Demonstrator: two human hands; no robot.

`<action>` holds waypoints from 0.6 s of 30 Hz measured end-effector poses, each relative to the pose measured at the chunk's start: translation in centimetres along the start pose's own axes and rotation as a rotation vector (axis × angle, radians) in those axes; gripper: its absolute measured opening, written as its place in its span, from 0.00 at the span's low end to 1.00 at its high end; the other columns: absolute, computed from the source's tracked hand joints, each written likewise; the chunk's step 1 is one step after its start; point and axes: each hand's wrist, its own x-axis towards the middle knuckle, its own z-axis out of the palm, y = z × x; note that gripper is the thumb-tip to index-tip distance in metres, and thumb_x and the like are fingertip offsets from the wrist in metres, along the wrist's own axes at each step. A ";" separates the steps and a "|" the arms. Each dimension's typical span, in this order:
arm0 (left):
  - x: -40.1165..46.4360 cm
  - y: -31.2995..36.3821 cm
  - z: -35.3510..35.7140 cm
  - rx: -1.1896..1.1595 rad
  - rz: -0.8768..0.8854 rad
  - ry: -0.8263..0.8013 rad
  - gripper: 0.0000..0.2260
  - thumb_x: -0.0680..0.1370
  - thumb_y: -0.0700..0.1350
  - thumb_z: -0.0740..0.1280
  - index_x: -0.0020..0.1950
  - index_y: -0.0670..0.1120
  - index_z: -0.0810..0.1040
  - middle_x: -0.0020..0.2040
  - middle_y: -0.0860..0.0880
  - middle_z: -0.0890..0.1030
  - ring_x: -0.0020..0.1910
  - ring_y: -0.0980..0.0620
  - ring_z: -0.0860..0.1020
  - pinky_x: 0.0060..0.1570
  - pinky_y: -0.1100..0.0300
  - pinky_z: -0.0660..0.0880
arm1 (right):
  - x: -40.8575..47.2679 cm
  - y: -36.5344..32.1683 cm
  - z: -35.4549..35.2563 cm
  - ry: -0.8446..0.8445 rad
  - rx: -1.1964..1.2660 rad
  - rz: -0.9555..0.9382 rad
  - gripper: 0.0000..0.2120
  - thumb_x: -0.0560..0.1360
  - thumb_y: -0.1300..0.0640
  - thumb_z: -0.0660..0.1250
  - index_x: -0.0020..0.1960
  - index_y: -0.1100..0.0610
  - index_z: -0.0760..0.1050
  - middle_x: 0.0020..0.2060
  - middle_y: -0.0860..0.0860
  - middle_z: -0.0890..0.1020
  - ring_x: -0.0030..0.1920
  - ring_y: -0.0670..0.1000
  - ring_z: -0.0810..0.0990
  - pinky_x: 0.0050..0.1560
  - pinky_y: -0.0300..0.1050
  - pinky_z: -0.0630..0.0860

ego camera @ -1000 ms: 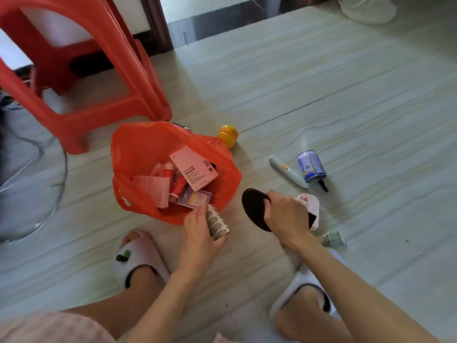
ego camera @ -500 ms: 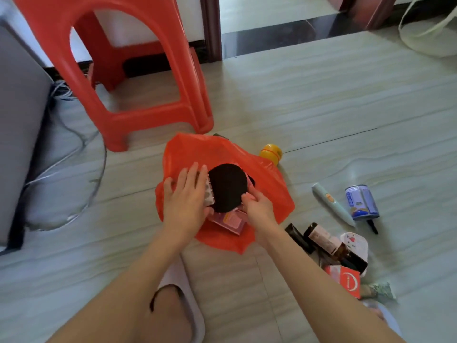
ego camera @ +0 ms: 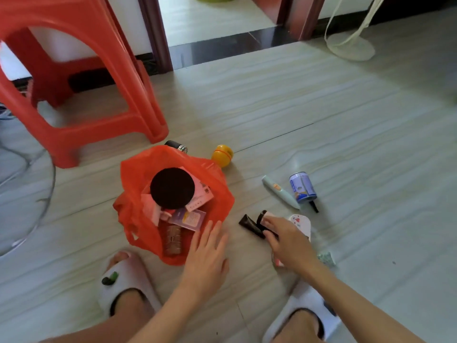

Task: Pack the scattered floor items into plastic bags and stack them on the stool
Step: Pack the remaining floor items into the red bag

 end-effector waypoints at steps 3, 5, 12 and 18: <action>1.3 2.5 0.2 -0.004 0.082 -0.025 0.32 0.57 0.48 0.75 0.60 0.47 0.72 0.60 0.43 0.78 0.61 0.43 0.76 0.57 0.47 0.74 | -0.6 3.5 -1.6 0.007 -0.115 0.052 0.17 0.78 0.55 0.60 0.66 0.54 0.69 0.61 0.51 0.75 0.62 0.53 0.72 0.57 0.44 0.68; 2.1 3.6 0.9 0.005 0.110 -0.040 0.34 0.55 0.48 0.75 0.59 0.48 0.70 0.59 0.44 0.79 0.60 0.44 0.77 0.58 0.50 0.73 | -0.5 5.7 -2.0 -0.001 -0.158 0.132 0.18 0.78 0.54 0.59 0.67 0.53 0.67 0.63 0.51 0.74 0.63 0.53 0.71 0.57 0.45 0.68; 5.0 5.2 5.3 0.083 0.166 -0.210 0.36 0.42 0.45 0.78 0.51 0.46 0.80 0.51 0.45 0.83 0.51 0.46 0.82 0.43 0.56 0.79 | 2.2 11.2 0.9 -0.135 -0.061 0.313 0.20 0.77 0.52 0.61 0.67 0.56 0.69 0.62 0.56 0.74 0.63 0.56 0.71 0.63 0.47 0.67; 8.6 4.8 9.2 0.063 0.072 -0.383 0.40 0.53 0.39 0.76 0.65 0.35 0.71 0.67 0.36 0.71 0.65 0.41 0.72 0.56 0.57 0.73 | 4.7 14.0 2.5 -0.315 -0.023 0.312 0.23 0.75 0.51 0.63 0.68 0.53 0.67 0.62 0.56 0.73 0.63 0.56 0.70 0.63 0.48 0.68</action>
